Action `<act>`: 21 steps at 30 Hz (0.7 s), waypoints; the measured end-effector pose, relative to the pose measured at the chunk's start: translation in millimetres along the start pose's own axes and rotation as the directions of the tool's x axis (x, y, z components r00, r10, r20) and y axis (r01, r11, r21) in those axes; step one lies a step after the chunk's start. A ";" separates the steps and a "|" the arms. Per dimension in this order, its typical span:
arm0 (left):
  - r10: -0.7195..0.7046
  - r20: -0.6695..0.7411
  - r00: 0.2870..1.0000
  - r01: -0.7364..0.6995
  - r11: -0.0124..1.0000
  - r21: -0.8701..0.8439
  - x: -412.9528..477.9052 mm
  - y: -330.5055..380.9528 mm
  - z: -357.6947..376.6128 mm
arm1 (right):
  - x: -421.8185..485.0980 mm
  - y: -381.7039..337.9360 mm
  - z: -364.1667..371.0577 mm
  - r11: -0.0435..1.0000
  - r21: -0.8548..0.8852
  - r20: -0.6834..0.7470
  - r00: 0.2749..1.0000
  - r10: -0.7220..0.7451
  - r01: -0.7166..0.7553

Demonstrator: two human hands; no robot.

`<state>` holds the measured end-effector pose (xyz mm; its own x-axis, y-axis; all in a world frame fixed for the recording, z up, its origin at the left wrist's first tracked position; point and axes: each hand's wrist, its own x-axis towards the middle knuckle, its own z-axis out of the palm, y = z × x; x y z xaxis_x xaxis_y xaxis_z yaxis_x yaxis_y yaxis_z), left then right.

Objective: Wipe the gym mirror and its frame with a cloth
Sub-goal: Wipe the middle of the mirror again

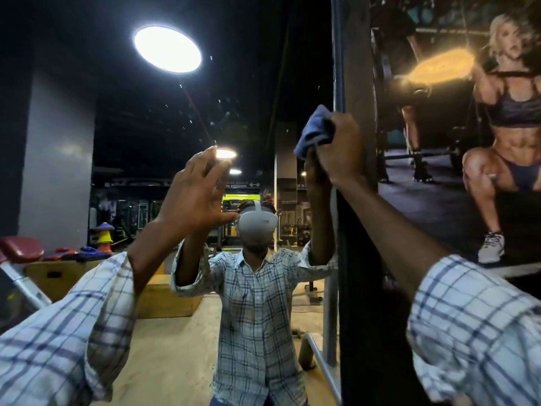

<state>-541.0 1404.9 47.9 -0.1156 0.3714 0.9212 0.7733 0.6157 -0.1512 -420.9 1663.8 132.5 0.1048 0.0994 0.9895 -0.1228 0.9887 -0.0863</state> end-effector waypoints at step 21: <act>-0.038 -0.014 0.999 0.037 0.999 -0.034 -17.0 -2.6 14.9 | -138.2 13.6 -14.2 0.986 0.161 0.344 0.933 -0.104 0.050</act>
<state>-550.3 1407.4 27.4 -0.1362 0.3382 0.9312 0.7893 0.6050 -0.1044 -423.0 1665.2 -7.0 -0.2288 -0.0485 0.9723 -0.2750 0.9613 -0.0168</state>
